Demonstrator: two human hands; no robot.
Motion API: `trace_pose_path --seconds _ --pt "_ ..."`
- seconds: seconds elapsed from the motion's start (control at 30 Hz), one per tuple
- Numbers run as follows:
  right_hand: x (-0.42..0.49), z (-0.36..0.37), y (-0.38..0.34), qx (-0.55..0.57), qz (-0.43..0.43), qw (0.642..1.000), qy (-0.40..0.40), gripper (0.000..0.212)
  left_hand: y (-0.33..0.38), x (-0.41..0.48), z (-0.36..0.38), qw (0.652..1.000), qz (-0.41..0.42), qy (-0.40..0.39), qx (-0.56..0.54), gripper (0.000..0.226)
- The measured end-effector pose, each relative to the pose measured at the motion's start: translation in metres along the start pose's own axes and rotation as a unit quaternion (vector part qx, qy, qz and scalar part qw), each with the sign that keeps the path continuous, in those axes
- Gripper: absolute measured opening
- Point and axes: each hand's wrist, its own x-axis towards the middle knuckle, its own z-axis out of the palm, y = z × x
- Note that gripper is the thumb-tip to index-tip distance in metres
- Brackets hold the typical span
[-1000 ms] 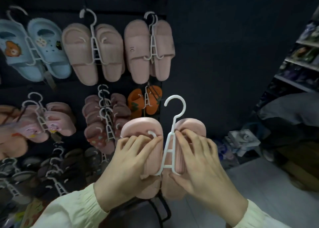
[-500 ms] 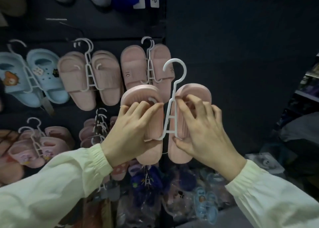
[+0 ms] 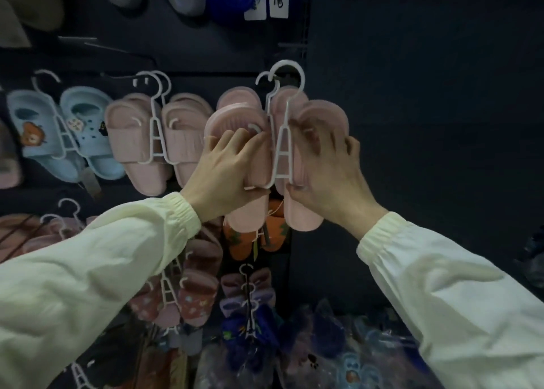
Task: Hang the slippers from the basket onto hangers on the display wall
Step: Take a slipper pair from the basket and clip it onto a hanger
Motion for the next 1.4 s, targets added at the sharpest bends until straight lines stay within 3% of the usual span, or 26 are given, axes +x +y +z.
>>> trace_pose_path --seconds 0.27,0.6,1.03,1.4 --pt "0.038 0.070 0.019 -0.075 -0.007 0.997 0.017 0.091 -0.017 0.029 0.062 0.998 -0.036 -0.043 0.040 0.092" --pt "0.064 0.099 0.019 -0.048 0.015 0.999 -0.008 0.094 -0.024 0.050 0.088 0.988 -0.110 -0.104 0.043 0.091" --pt "0.039 0.103 0.010 -0.026 0.019 0.999 -0.008 0.097 -0.016 0.029 0.076 0.992 -0.100 -0.054 0.056 0.096" --pt "-0.011 0.088 -0.032 0.080 0.028 0.994 -0.070 0.102 -0.010 -0.025 0.048 0.990 -0.098 -0.091 0.041 0.105"
